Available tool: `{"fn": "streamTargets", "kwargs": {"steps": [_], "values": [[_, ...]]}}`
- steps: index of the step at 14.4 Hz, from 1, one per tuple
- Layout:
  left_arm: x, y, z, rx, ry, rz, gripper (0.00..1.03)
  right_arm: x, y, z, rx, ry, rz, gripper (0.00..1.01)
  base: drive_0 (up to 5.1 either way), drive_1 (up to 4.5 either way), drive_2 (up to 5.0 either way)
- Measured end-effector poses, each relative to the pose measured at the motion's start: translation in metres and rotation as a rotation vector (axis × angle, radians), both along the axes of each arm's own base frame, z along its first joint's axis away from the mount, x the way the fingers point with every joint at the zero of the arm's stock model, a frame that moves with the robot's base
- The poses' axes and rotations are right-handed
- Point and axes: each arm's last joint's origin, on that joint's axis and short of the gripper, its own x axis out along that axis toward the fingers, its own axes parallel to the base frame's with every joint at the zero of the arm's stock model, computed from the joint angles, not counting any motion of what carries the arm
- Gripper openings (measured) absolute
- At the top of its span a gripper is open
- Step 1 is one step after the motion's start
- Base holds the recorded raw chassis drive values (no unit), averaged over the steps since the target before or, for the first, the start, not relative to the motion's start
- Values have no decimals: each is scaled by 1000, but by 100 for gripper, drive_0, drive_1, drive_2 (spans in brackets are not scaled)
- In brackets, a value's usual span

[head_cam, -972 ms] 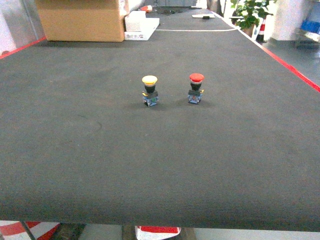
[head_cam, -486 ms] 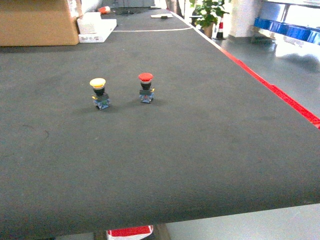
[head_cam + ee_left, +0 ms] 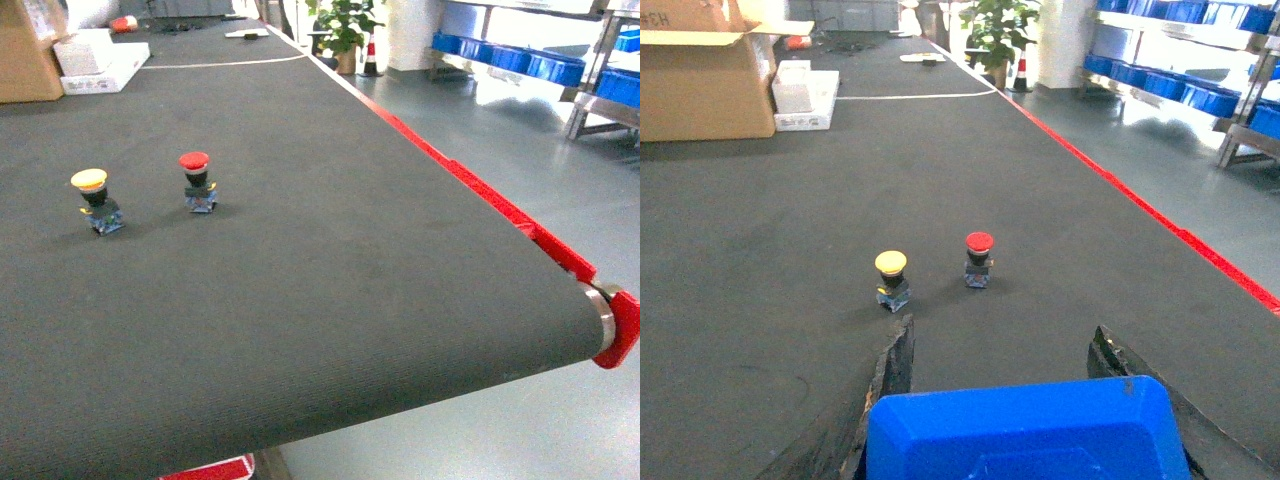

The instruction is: Pick blue part to blue bin on bottom shelf

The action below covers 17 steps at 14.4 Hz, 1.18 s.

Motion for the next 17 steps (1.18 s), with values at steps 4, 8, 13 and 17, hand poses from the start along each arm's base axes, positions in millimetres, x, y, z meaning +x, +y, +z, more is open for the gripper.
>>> {"fn": "streamTargets", "kwargs": {"steps": [4,8,13,17], "values": [[0,0,0,-1,0,0,44,0,0,0,0,0,0,98,-165,-165,-165],[0,0,0,-1,-1,1,44,0,0,0,0,0,0,98,-166,-166,-166],[0,0,0,-1,-1,0,44,0,0,0,0,0,0,98,-158,-158,-158],[0,0,0,-1,0,0,44,0,0,0,0,0,0,98,-173,-173,-173]]}}
